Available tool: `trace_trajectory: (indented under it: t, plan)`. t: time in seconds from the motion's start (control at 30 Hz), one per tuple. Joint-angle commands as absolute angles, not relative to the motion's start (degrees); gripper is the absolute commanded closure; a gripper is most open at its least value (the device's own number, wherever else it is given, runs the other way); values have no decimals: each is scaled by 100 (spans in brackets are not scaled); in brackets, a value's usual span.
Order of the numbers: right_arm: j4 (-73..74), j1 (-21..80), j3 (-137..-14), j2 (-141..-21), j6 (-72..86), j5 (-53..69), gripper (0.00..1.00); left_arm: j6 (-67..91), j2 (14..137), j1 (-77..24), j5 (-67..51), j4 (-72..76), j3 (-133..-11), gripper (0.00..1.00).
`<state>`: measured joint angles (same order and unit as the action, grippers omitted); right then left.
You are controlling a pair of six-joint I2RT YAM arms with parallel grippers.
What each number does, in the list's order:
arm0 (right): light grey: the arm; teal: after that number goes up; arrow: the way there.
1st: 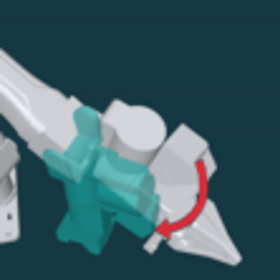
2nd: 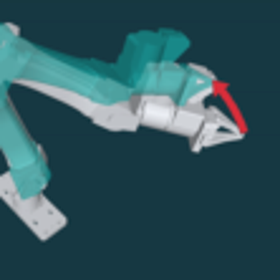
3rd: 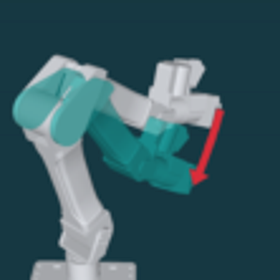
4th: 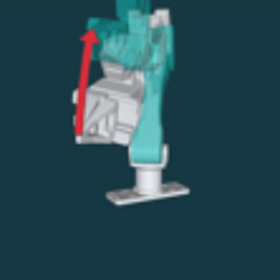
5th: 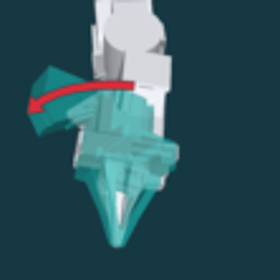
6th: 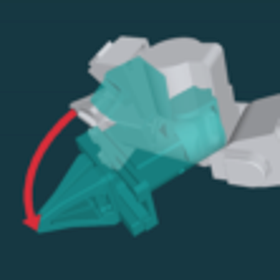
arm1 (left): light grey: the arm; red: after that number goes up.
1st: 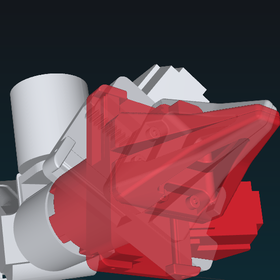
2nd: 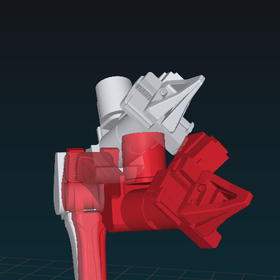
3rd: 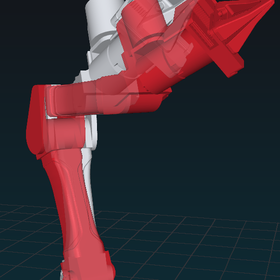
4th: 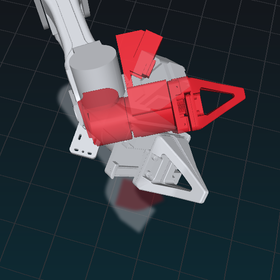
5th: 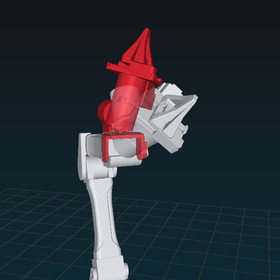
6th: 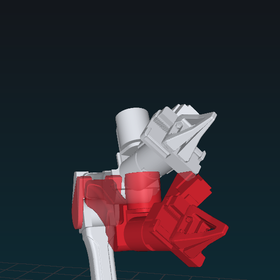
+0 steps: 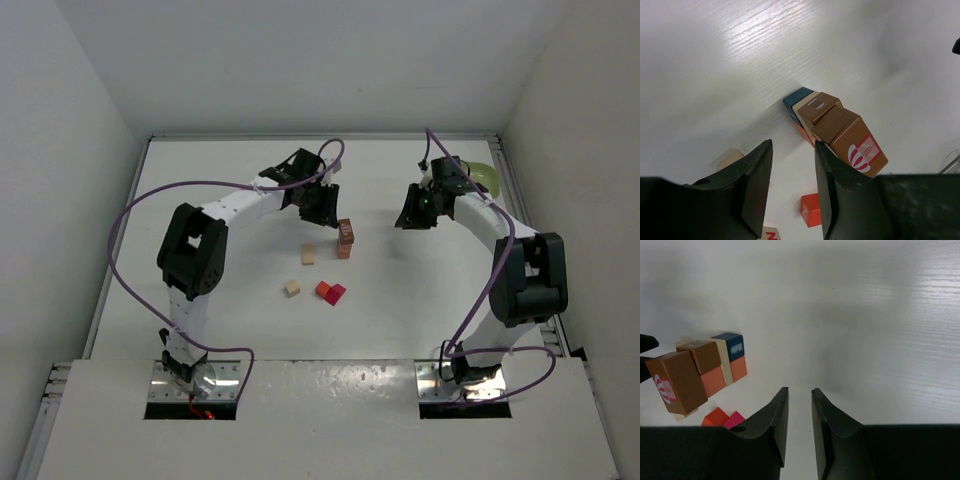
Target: Build the wood block tower
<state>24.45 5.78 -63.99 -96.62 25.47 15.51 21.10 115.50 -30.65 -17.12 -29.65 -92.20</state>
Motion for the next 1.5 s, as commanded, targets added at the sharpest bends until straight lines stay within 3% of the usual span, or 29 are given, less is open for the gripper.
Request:
trace_trajectory:
  t: [0.0, 0.37, 0.77, 0.8, 0.83, 0.87, 0.93, 0.97, 1.07, 1.2, 1.47]
  plan:
    - [2329, 597, -6627, -9659, 2505, 1573, 75, 2171, 11645, -3032, -1784, -2936, -9396, 55]
    - [2312, 589, -6600, -9642, 2496, 1582, 75, 2171, 11646, -3032, -1784, -2936, -9448, 48]
    - [2276, 580, -6566, -9528, 2101, 1714, 76, 1743, 10919, -2646, -1519, -2945, -9344, 50]
    - [2276, 580, -6548, -9519, 2022, 1705, 76, 1514, 10786, -2567, -1712, -2944, -9177, 48]
    - [2329, 589, -6530, -9432, 1752, 1714, 76, 1242, 10662, -2358, -1966, -2883, -9071, 34]
    - [2346, 589, -6487, -9396, 1653, 1723, 72, 656, 10478, -2242, -2508, -2883, -8983, 29]
    - [2390, 589, -6382, -9299, 1269, 1810, 68, 117, 10337, -1988, -2952, -2987, -8720, 21]
    - [2417, 554, -6329, -9203, 1153, 1871, 62, -190, 10275, -1786, -2953, -2988, -8623, 19]
    - [2627, 484, -6197, -8765, 345, 2495, 53, -553, 10073, -1504, -2840, -3296, -8291, 19]
    - [2548, 483, -5371, -8026, -874, 3101, 47, -124, 9309, -1161, -2156, -2561, -7262, 17]
    - [2771, 2248, -4571, -7014, -1398, 2885, 52, 431, 8210, -493, -1767, -2452, -6444, 15]
